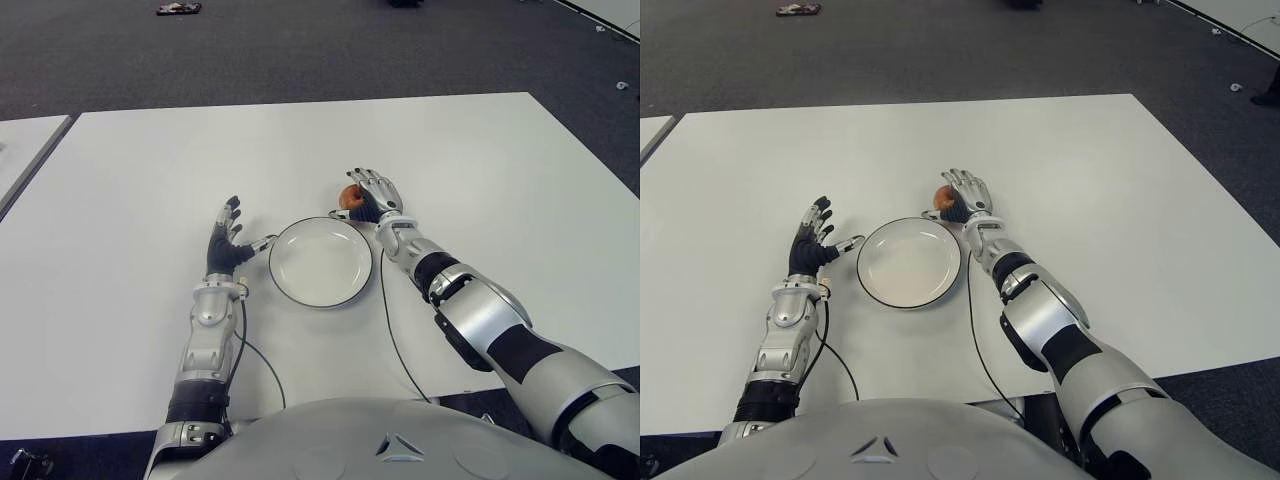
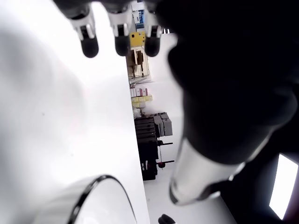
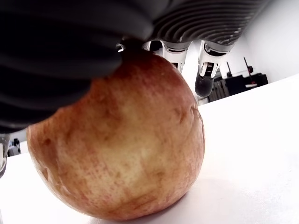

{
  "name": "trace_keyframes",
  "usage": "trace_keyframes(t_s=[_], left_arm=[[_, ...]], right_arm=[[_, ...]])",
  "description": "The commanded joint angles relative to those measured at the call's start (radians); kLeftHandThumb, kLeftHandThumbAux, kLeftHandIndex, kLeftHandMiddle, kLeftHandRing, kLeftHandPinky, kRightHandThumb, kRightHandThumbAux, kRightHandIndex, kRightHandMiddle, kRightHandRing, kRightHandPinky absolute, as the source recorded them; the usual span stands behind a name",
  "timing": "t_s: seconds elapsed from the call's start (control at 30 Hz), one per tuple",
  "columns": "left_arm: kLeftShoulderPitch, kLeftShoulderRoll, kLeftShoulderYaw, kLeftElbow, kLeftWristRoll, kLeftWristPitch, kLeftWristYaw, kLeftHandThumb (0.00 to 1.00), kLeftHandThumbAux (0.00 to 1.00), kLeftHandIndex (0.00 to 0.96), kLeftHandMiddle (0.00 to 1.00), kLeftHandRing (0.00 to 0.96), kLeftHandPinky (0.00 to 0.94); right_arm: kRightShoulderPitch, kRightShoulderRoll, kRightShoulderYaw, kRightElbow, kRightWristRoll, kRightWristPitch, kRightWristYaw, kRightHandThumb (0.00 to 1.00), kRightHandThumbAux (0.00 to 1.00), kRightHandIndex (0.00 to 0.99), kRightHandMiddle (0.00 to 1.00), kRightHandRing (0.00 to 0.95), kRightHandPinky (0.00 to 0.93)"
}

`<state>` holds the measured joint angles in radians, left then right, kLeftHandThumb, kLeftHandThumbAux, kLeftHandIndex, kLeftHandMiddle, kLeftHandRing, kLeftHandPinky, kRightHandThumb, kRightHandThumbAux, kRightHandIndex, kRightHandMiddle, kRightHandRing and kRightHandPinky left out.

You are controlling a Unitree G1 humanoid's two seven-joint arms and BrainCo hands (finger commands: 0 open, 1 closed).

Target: Put the apples into the plate.

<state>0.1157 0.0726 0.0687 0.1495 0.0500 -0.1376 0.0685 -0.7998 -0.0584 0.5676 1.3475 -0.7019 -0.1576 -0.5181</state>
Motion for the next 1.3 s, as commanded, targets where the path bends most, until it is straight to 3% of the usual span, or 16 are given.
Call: trace_keyframes(t_s=[0.03, 0.63, 1.03, 1.3], left_arm=[[0.001, -0.004, 0.004, -0.014, -0.003, 0.025, 0.001, 0.000, 0.225, 0.000, 0.000, 0.000, 0.000], [0.008, -0.003, 0.001, -0.034, 0.007, 0.048, 0.006, 0.000, 0.217, 0.000, 0.000, 0.000, 0.000], [0.018, -0.012, 0.006, -0.049, 0.006, 0.063, 0.012, 0.000, 0.222, 0.000, 0.000, 0.000, 0.000], [0.021, -0.012, 0.007, -0.051, 0.007, 0.062, 0.014, 0.000, 0.212, 0.000, 0.000, 0.000, 0.000]], right_arm=[[0.017, -0.004, 0.003, 0.013, -0.006, -0.004, 0.022, 0.056, 0.406, 0.000, 0.000, 0.000, 0.000], [0.045, 0.006, -0.001, 0.032, -0.005, 0.021, 0.042, 0.070, 0.447, 0.000, 0.000, 0.000, 0.009], [0.049, 0.014, -0.005, 0.034, -0.006, 0.015, 0.004, 0.101, 0.483, 0.000, 0.000, 0.000, 0.091], [0.054, 0.012, 0.000, 0.036, -0.013, 0.005, -0.040, 0.140, 0.512, 0.000, 0.016, 0.054, 0.186]])
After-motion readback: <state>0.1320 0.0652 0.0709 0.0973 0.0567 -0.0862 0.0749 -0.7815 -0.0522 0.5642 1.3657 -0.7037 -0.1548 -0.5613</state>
